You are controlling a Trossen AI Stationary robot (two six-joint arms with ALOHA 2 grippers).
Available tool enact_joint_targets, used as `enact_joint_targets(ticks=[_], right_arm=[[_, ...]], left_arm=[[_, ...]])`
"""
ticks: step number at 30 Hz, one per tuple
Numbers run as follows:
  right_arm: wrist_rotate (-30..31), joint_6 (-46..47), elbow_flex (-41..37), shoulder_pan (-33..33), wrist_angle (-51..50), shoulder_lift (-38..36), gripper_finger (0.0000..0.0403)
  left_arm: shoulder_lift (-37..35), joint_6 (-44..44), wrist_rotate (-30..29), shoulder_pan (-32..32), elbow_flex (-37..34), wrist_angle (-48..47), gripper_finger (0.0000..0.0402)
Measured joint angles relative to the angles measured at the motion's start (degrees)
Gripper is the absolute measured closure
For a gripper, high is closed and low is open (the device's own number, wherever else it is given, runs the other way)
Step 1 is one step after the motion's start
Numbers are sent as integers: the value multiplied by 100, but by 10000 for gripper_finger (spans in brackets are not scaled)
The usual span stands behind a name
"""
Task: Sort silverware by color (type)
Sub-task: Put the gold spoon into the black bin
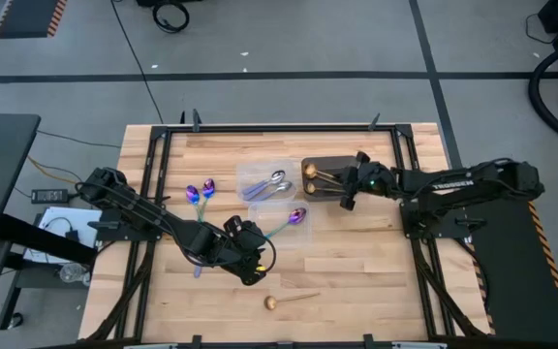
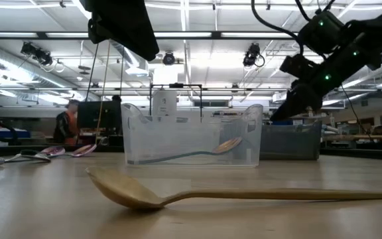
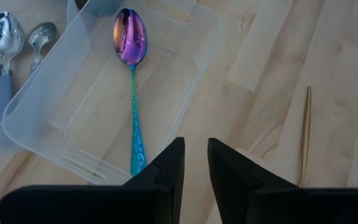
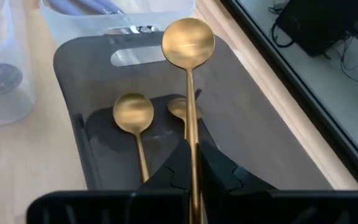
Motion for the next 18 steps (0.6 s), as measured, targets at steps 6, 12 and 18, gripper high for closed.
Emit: enact_joint_targets(ticks=[6, 12, 18], right_arm=[[-504, -9, -309, -362, 473, 7, 383], [-701, 214, -414, -505, 528, 7, 382], [-764, 500, -434, -532, 268, 7, 377]], left_arm=[[0, -5, -28, 15, 0, 23, 324], [0, -3, -63, 13, 0, 26, 324], [0, 0, -77, 13, 0, 52, 324]])
